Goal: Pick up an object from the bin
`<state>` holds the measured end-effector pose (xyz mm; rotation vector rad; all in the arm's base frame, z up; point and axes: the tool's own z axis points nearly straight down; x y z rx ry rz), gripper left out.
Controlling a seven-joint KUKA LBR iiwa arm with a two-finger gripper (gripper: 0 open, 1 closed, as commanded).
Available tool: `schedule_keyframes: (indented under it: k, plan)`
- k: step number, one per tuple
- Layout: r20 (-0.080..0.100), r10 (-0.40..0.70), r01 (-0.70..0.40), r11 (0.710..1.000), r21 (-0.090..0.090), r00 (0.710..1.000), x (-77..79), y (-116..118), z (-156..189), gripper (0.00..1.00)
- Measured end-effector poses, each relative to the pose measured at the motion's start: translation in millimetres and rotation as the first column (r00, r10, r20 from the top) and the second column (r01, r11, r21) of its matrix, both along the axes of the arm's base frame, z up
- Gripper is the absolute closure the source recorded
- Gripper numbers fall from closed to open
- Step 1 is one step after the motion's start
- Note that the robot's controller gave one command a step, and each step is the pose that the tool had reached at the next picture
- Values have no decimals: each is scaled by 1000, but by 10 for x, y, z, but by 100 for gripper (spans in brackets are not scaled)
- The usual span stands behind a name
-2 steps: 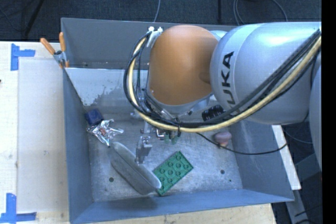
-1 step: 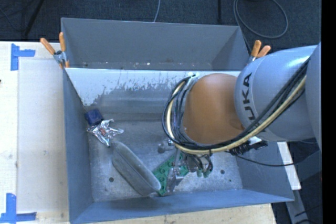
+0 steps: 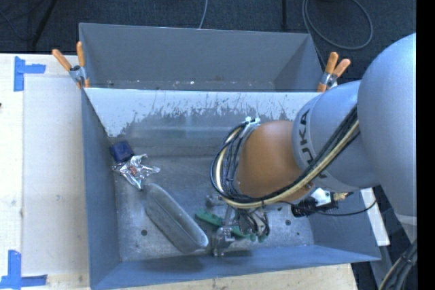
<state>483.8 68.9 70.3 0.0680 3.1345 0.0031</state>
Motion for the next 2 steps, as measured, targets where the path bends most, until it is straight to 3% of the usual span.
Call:
schedule_keyframes:
  k: [1,2]
  plan:
    - [3,-1,1,1000,0,1000,14,0,45,100]
    - [-2,383,-383,924,-3,924,183,-190,1641,100]
